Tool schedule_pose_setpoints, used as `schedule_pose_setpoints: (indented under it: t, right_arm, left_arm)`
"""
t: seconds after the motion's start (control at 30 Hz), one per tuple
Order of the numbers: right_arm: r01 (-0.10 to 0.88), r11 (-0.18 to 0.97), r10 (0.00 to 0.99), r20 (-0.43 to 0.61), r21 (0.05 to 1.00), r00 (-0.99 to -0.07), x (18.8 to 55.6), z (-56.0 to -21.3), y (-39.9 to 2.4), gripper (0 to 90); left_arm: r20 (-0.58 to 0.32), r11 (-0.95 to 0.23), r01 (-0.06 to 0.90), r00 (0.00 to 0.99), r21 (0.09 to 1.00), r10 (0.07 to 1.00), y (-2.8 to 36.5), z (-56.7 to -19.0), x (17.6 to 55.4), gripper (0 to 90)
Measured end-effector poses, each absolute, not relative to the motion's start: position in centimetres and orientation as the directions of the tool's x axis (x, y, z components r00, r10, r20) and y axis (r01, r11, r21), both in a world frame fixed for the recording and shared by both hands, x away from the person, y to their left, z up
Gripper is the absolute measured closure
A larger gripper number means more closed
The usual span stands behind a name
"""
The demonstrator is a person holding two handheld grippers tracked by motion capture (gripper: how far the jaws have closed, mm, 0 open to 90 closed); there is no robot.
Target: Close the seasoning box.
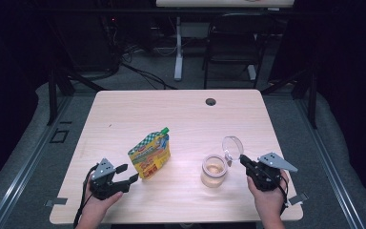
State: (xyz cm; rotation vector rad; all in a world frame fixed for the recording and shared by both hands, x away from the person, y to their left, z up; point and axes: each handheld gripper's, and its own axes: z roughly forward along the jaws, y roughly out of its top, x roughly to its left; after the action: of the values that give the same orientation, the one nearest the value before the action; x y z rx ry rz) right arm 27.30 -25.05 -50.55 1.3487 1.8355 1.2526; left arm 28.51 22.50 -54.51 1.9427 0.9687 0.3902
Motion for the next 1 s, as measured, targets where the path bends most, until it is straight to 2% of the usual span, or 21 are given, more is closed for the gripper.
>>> schedule_pose_setpoints:
  t: [0.4,0.77,1.0]
  right_arm:
    - [0.415,0.073,0.921,0.098,0.907,-0.377,27.3,-50.3,-24.4,90.0]
    - [0.402,0.126,0.898,0.068,0.907,-0.435,26.5,-50.3,-23.0,89.6]
    - [0.403,0.137,0.896,0.061,0.905,-0.441,26.3,-50.2,-22.8,89.0]
  left_arm:
    - [-0.108,-0.281,0.480,0.634,0.831,0.766,22.9,-54.5,28.3,38.8]
    - [-0.103,-0.290,0.480,0.639,0.828,0.763,22.8,-54.5,28.3,38.9]
    - [-0.107,-0.278,0.480,0.631,0.832,0.769,23.1,-54.5,28.3,38.9]
